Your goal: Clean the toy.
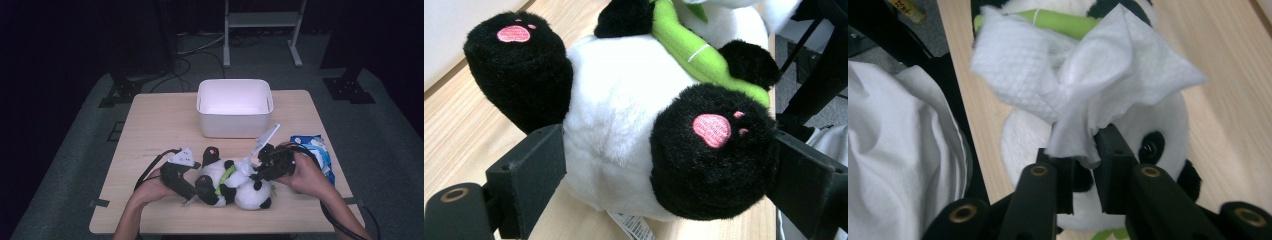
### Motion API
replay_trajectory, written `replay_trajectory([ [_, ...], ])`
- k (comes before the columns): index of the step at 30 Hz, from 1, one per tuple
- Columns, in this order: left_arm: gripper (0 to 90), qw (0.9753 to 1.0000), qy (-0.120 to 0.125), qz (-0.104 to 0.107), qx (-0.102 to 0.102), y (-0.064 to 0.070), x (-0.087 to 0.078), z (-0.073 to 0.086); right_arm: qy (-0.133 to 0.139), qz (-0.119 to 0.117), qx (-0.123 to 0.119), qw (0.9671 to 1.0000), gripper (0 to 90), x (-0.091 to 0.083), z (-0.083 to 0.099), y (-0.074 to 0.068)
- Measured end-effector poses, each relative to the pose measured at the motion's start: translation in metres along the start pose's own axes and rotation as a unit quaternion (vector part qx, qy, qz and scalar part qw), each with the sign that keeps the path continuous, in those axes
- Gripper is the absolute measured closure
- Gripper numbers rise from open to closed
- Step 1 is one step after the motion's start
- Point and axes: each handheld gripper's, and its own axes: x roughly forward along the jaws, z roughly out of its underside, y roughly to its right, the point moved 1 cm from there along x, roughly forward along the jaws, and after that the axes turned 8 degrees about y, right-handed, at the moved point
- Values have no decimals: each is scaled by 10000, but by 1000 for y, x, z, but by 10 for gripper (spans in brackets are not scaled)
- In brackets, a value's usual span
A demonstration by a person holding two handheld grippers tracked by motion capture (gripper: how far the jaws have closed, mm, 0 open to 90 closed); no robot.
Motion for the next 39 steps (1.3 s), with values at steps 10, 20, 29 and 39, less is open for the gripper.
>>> replay_trajectory([
  [10, 86, 10000, 7, -3, -18, 0, 0, 0, 387, 234, -92, 9989, 520, -16, 7, 0],
  [20, 86, 10000, 6, -4, -6, 0, 0, 0, 494, 145, -645, 9966, 466, -4, -17, -16],
  [29, 86, 10000, 17, -3, -8, 0, 0, 0, 72, 109, -980, 9951, 595, 35, -30, -25],
  [39, 87, 10000, 4, 6, 1, 0, 1, 0, 25, 194, -1143, 9933, 836, 37, -62, -32],
])
